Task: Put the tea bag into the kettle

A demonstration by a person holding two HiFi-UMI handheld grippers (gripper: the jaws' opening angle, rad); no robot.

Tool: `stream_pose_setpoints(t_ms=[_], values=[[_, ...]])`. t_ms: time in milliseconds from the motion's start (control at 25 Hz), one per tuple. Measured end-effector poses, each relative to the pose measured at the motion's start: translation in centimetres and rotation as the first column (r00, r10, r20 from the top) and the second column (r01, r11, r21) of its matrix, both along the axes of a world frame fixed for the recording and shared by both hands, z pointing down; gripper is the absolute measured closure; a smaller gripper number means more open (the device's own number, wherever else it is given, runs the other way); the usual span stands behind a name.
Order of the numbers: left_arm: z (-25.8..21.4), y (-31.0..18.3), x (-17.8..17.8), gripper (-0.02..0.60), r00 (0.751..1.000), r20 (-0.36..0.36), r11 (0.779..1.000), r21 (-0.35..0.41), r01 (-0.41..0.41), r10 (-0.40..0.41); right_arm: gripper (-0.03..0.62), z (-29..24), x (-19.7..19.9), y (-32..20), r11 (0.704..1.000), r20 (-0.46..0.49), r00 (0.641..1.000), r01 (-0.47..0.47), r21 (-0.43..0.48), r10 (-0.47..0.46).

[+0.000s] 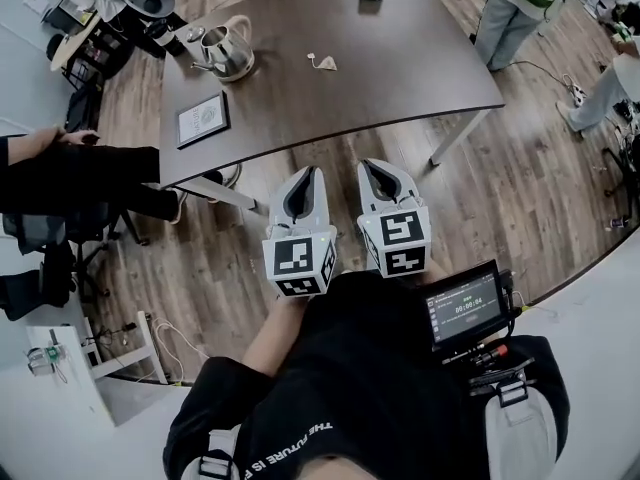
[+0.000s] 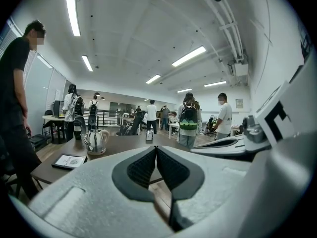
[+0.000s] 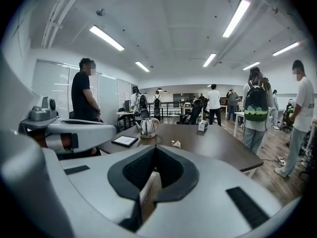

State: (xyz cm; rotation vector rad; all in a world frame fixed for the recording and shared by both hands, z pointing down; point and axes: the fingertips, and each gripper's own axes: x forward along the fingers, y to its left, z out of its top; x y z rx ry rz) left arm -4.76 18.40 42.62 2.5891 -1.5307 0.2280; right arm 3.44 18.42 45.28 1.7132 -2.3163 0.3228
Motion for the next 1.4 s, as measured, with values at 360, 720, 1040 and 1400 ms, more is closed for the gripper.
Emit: stream_pose_setpoints(t_ms=[360,720,1040,1400], values=[[1.4,-3.1,0.5,0.568,1.000,0.004,0.999,-0.041,-0.012,0.012,0.588,1.9,0.5,-2.8,0.999,0.012,1.000,-0.008,-0.052,0.008],[1.4,-6.0,1.3,0.568,1.000,-0.004,0.999,-0.036,-0.028,0.028,0.588,1.7,0.9,-6.0,0.999,0.000,1.000,-0.003,-0.042,0.003],[1.9,-7.5,0.9,0.568,1.000,0.008,0.998,-0.054,-0.021,0.022,0.589,2.0,0.2,-8.0,0.998,0.002,1.000,0.017,-0.055,-0.017],[1.8,-9.7,0.2,0.568,1.000,0.010,0.998,-0.056,0.007,-0.007,0.589,1.9,-0.6,-10.3,0.997,-0.004,0.999,0.047,-0.060,-0.047]])
